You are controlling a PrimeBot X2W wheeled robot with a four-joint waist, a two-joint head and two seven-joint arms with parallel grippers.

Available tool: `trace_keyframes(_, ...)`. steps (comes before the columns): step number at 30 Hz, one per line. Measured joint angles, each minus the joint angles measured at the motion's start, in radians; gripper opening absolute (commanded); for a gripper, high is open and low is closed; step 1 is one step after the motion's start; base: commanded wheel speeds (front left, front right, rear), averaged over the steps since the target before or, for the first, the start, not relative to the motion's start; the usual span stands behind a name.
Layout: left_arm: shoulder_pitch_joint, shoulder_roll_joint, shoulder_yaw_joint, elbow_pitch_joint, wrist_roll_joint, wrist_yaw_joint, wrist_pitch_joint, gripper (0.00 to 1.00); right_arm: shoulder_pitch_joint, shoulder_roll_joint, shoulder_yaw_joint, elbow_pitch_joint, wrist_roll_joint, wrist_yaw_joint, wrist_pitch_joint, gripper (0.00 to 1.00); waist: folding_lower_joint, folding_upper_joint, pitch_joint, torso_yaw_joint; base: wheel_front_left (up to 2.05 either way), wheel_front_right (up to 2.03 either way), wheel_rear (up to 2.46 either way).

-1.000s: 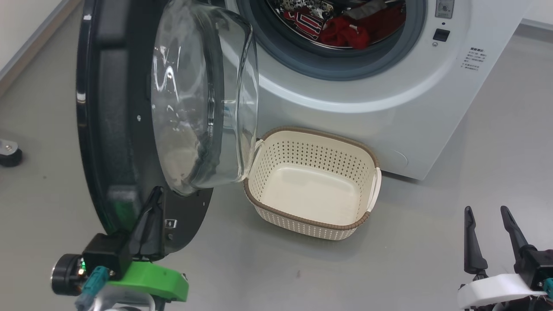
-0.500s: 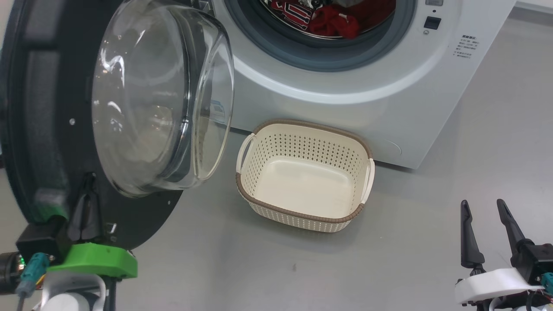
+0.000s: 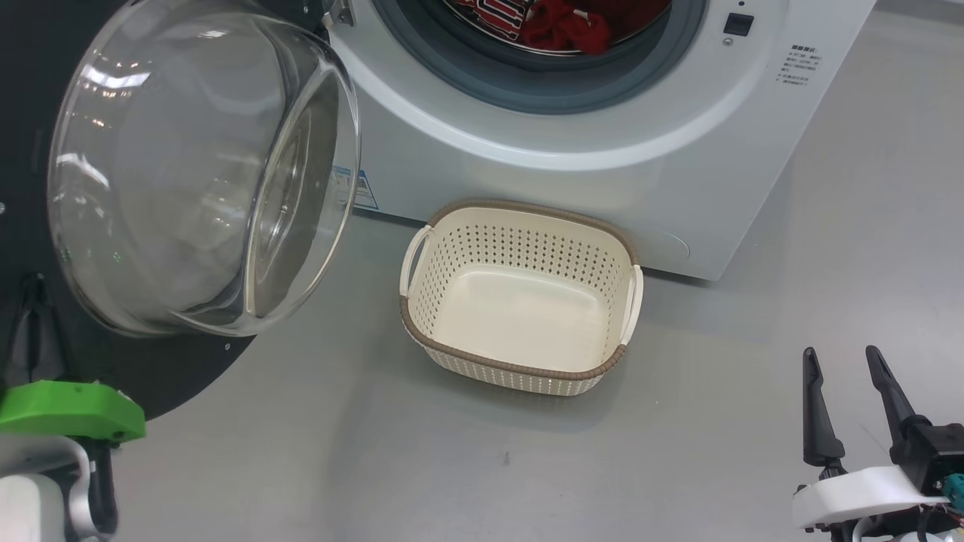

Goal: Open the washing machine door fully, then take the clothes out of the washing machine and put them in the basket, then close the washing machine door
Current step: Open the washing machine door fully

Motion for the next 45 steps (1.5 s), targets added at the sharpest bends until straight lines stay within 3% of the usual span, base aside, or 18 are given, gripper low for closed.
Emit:
trace_keyframes(23, -0.144, 0.097, 0.101, 0.252, -0.045, 0.000, -0.024, 0.00, -0.019, 0.000, 0.003, 0.002, 0.000, 0.007, 0.000, 1.00, 0.0000, 0.0000, 0.014, -0.020, 0.00, 0.00, 0.00)
trace_keyframes(38, -0.074, 0.051, 0.102, 0.231, -0.044, -0.001, -0.136, 0.00, -0.032, 0.009, 0.011, 0.001, -0.002, 0.014, 0.000, 1.00, 0.0000, 0.0000, -0.006, -0.033, 0.00, 0.00, 0.00)
trace_keyframes(45, 0.006, 0.007, 0.049, 0.156, -0.022, -0.018, -0.146, 0.00, -0.033, 0.019, 0.025, 0.001, -0.010, 0.015, 0.000, 1.00, 0.0000, 0.0000, -0.023, -0.043, 0.00, 0.00, 0.00)
